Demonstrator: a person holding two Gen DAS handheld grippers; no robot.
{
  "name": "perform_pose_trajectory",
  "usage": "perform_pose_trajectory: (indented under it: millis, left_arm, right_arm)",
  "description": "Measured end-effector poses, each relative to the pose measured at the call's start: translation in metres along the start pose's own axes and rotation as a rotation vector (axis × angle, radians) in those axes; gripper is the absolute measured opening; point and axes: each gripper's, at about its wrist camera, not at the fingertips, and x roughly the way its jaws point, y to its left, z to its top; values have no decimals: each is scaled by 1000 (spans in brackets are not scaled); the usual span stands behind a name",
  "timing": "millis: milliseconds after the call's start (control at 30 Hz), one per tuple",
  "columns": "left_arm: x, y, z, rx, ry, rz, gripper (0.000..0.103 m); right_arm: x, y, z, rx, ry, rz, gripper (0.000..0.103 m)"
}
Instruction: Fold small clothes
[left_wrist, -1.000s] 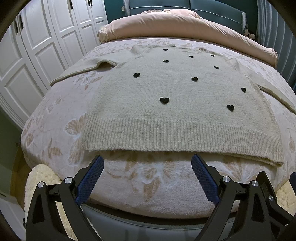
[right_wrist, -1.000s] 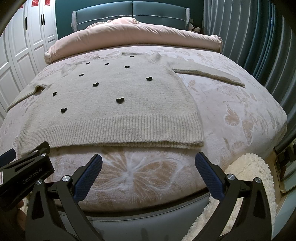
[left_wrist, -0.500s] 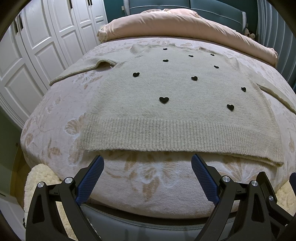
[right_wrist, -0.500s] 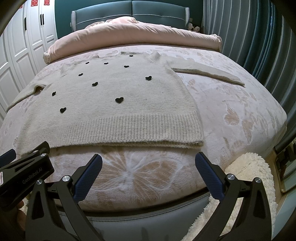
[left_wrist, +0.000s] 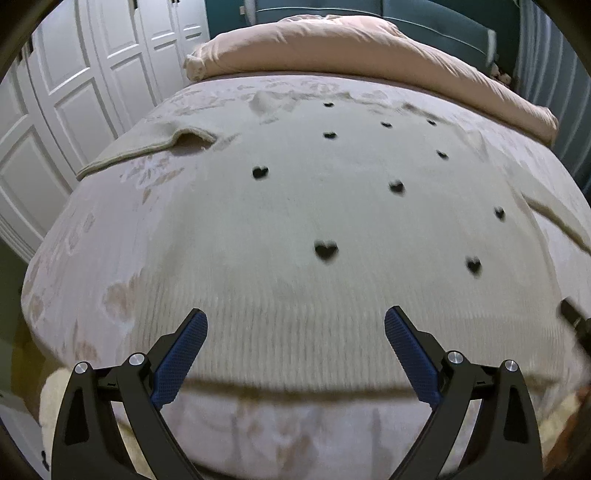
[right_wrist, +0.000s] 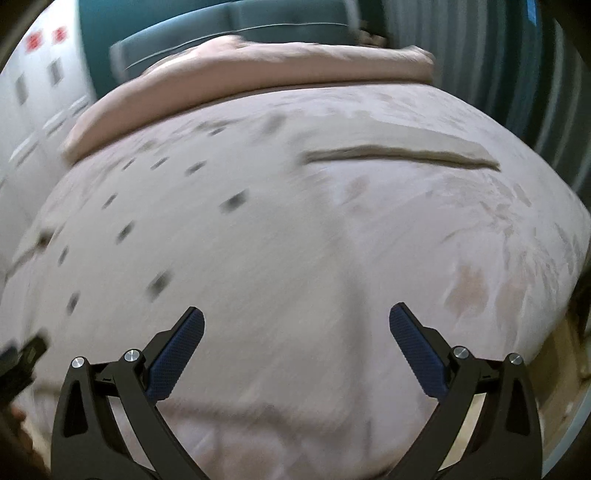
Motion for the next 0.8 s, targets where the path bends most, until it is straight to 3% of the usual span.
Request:
perform_pose_trajectory:
  millis: [100,233,300,533,567,600,633,700,800]
  left_arm:
    - [16,4,20,-18,5,11,95]
    - [45,8,41,-21,39,27,95]
    - [59,11,49,-31,56,33,95]
    - [90,20,72,-74,53,60,95]
    - [92,21,75,-78,48,64,95]
    - [93,21,78,-84,41,65,95]
    - [96,21,83,-91,34,61,95]
    - [99,21,89,-99,24,57,95]
    - [101,23,101,-106,-4,57,95]
  right_arm:
    - [37,-62,52,106,-20,-42,98]
    - [89,-137,101,293,-19,14,98]
    - [119,-178,124,383,-30,-5,98]
    - [183,-259,165,634,-66,-42,94]
    - [187,-263,171,651,-82,-52,83]
    - [190,-264,178,657,-83,-54,64]
    - [198,-265,188,668,-63,-53,56]
    - [205,-259,202,682,-51,-28,19]
    - [194,-222,238,631,-125,-2,15]
